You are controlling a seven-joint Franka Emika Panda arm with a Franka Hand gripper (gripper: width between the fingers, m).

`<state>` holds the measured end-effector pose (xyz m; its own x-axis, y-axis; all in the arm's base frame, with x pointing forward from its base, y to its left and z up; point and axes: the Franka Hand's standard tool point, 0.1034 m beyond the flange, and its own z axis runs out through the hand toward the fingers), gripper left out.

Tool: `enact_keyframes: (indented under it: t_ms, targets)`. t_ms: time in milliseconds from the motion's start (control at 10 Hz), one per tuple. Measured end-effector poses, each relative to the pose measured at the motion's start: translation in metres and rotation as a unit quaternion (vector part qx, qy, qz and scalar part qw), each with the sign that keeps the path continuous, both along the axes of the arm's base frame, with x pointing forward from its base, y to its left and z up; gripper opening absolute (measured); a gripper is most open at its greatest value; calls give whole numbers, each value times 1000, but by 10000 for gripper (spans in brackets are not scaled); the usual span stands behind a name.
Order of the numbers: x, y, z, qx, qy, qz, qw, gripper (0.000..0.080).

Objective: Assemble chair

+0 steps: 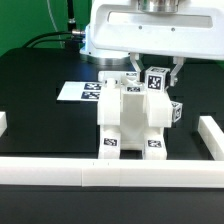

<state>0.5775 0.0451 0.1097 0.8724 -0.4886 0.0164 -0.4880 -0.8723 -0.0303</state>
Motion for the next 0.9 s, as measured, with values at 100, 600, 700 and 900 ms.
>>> enact_keyframes:
  t_ms: [100, 600, 700, 900]
  targets:
    - [0, 0, 0, 1, 1, -29, 1000, 284]
    - [0, 2, 0, 10, 4, -188, 982, 284]
    - [0, 2, 0, 11, 5, -206, 979, 284]
    - [0, 3, 0, 17, 7, -273, 962, 284]
